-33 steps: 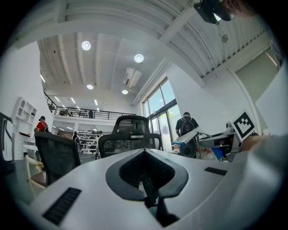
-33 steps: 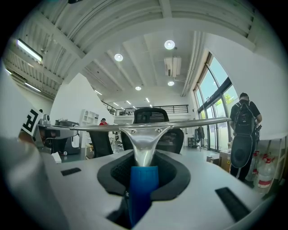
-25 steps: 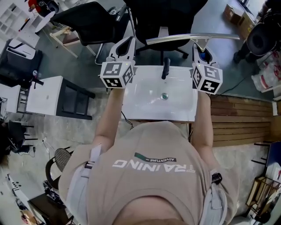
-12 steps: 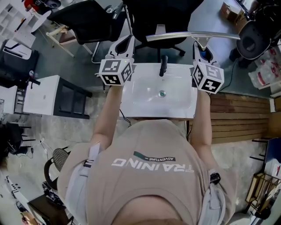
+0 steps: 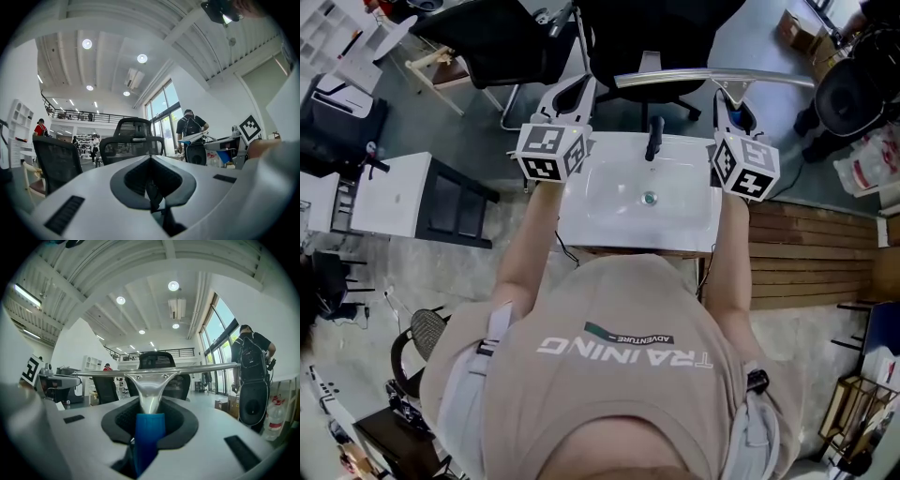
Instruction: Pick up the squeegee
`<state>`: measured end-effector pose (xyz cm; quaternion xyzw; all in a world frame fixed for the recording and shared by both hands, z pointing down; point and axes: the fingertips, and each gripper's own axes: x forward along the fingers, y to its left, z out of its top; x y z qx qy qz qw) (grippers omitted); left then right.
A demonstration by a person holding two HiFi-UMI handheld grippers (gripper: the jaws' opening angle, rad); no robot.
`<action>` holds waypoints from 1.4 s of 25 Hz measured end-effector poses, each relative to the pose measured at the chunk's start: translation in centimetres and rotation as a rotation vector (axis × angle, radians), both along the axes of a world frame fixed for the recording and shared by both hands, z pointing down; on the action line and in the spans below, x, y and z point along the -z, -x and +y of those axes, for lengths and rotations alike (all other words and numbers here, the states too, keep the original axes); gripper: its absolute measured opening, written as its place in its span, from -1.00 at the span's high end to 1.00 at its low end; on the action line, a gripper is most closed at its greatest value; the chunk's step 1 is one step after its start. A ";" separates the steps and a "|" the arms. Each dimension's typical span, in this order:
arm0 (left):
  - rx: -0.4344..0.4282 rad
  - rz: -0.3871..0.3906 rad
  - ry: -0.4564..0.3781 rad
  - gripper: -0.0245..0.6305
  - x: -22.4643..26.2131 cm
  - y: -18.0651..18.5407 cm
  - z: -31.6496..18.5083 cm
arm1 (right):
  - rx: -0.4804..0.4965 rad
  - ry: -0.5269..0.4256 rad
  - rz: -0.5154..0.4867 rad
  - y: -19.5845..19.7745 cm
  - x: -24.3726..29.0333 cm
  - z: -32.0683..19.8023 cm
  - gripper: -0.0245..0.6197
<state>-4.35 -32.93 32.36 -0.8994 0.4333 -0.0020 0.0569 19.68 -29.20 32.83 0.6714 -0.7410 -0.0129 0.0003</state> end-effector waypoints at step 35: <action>-0.026 -0.031 -0.007 0.89 -0.2 -1.8 2.2 | -0.017 -0.002 0.014 -1.4 0.5 2.7 0.66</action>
